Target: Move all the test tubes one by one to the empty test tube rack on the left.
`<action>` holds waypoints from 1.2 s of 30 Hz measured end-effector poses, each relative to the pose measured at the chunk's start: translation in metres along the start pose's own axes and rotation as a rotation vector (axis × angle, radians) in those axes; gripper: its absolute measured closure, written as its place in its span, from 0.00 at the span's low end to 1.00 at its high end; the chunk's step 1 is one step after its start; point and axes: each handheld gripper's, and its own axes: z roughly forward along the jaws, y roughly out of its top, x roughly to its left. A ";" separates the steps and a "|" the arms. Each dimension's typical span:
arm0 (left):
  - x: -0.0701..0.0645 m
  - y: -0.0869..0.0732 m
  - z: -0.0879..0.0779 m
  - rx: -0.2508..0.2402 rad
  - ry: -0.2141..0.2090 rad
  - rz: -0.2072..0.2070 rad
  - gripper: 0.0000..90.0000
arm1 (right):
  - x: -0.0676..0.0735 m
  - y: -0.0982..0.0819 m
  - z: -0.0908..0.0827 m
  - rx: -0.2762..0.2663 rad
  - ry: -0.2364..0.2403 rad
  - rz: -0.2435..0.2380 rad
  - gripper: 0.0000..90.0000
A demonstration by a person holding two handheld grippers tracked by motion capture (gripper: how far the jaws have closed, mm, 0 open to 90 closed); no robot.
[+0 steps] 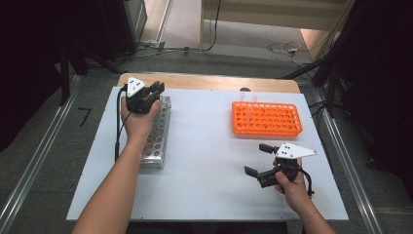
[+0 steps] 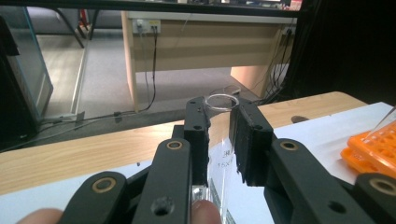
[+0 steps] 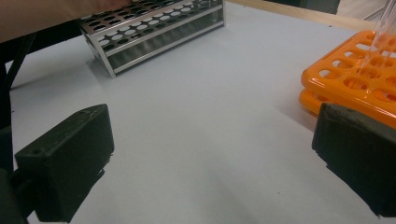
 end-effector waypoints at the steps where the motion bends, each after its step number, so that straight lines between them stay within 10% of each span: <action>1: 0.000 0.000 0.002 0.015 0.001 0.002 0.85 | 0.000 0.000 0.000 -0.001 0.000 0.001 0.00; 36: -0.001 -0.004 0.008 0.190 0.030 0.010 0.84 | -0.003 0.001 -0.004 -0.019 -0.007 0.011 0.00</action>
